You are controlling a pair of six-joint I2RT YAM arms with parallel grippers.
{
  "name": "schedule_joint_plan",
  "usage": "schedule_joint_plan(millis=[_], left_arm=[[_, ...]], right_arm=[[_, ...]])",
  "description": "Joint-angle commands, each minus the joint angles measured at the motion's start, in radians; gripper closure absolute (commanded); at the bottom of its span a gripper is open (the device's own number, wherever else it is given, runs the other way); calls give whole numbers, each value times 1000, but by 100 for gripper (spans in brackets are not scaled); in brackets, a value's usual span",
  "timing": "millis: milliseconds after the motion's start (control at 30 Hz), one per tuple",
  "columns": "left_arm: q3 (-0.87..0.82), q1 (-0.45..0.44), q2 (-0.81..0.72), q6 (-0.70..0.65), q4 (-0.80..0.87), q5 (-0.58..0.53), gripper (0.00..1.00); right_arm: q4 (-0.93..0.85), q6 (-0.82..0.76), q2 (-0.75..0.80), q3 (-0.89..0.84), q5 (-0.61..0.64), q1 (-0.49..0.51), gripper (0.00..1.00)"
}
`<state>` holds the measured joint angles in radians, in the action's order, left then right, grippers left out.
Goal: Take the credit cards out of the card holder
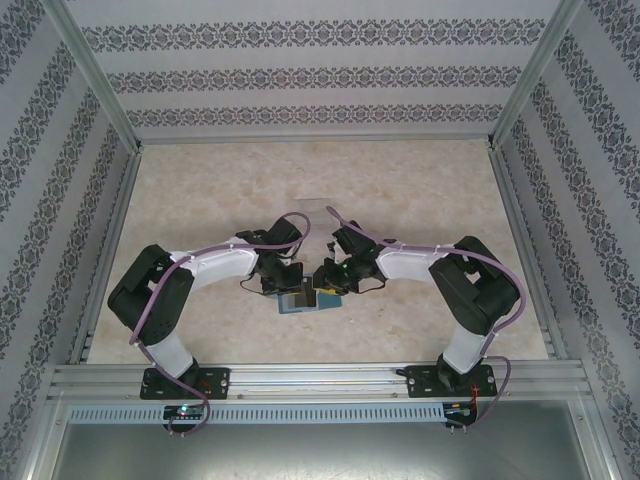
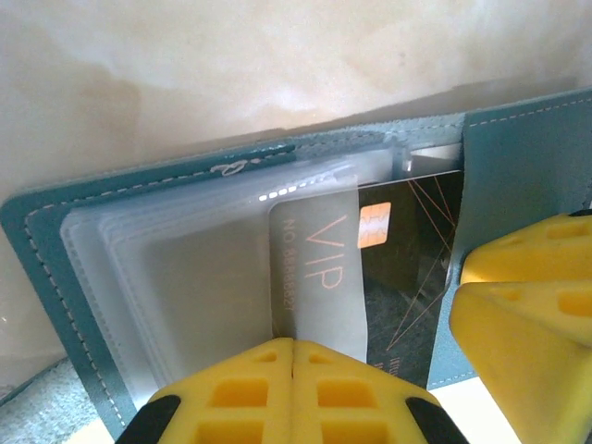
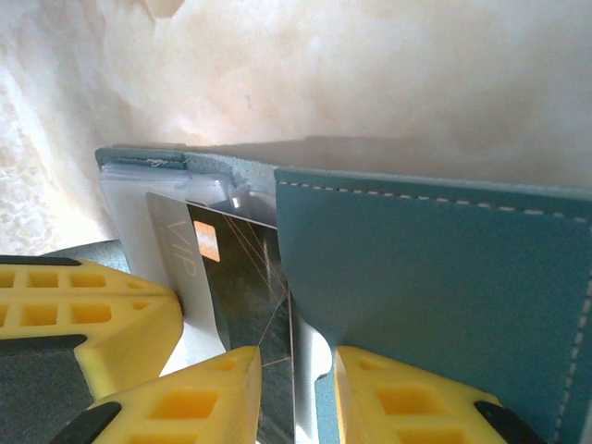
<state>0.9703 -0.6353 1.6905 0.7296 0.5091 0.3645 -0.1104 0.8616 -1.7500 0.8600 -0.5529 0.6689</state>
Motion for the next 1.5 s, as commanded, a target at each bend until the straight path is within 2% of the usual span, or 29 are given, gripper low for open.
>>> schedule_joint_plan(millis=[0, 600, 967, 1133, 1467], left_arm=[[-34, -11, 14, -19, 41, -34, 96], [-39, -10, 26, -15, 29, -28, 96], [-40, -11, 26, -16, 29, -30, 96], [-36, -10, 26, -19, 31, -29, 96], [-35, -10, 14, -21, 40, -35, 96]], right_arm=[[63, 1, -39, -21, -47, -6, 72], [124, 19, -89, -17, -109, -6, 74], [-49, -89, -92, 68, -64, 20, 74], [-17, -80, -83, 68, -106, 24, 75], [-5, -72, -28, 59, -94, 23, 80]])
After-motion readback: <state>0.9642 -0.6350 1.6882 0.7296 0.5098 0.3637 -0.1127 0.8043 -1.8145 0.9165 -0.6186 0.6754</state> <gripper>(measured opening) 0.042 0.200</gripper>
